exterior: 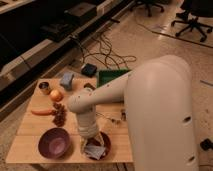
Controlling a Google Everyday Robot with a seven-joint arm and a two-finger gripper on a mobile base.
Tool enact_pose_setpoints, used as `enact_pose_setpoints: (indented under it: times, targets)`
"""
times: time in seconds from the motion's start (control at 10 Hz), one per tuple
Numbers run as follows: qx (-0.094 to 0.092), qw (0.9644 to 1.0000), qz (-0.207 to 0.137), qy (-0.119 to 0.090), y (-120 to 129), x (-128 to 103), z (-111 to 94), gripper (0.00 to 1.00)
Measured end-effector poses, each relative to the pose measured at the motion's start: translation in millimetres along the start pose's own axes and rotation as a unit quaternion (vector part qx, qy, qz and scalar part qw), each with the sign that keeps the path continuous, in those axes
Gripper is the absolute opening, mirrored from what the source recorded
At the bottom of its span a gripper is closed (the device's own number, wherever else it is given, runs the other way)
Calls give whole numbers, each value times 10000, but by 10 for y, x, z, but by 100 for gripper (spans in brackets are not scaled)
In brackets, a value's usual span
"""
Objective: Place towel in paper cup
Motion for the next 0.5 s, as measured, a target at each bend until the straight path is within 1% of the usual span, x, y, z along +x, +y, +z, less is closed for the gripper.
enact_pose_setpoints:
  times: [0.4,0.5]
  targets:
    - [-182,9997,-159,14,68,-15,-23,8]
    - [-334,9993,-190,2,76,-3,-56,1]
